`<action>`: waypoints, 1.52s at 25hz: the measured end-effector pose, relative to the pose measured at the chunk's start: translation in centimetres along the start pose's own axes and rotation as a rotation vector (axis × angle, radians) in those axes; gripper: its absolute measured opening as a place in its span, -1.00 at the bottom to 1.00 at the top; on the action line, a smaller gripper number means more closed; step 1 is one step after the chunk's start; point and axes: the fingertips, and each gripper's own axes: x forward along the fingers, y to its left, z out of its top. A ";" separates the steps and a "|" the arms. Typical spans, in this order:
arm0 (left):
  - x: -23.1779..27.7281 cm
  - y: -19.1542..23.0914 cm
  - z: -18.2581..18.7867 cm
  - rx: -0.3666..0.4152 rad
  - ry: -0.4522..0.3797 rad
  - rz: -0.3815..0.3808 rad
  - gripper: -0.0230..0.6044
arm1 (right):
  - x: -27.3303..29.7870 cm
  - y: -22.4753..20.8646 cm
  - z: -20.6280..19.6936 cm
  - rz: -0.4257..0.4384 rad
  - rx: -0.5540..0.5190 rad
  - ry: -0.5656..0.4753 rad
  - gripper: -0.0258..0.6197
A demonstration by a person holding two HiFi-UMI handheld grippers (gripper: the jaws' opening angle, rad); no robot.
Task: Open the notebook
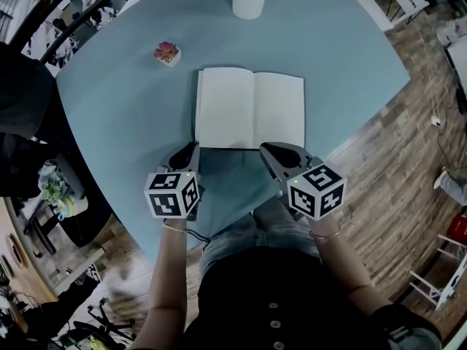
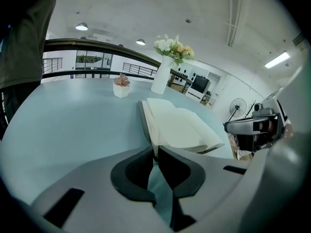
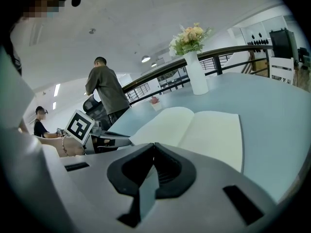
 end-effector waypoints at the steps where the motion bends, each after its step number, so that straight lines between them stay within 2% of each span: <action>1: 0.1 0.1 -0.2 0.006 0.009 0.007 -0.81 | 0.0 0.1 -0.1 -0.003 0.001 0.001 -0.91; 8: 0.7 0.4 -1.1 0.079 0.068 0.050 -0.80 | -0.4 0.4 -0.6 -0.027 0.006 0.004 -0.91; 17: 0.2 1.0 -1.2 0.062 0.072 0.102 -0.62 | -1.4 0.0 -0.2 -0.033 -0.007 -0.004 -0.91; 20: -0.4 0.7 -0.6 0.042 0.046 0.106 -0.62 | -1.8 -0.3 0.3 -0.031 -0.013 -0.014 -0.91; 30: -2.1 -3.0 2.5 0.043 -0.058 0.045 -0.68 | -3.2 -1.1 2.2 -0.007 -0.057 -0.054 -0.91; 38: -3.3 -6.8 6.4 0.085 -0.149 -0.016 -0.78 | -5.1 -1.7 4.1 0.011 -0.079 -0.101 -0.91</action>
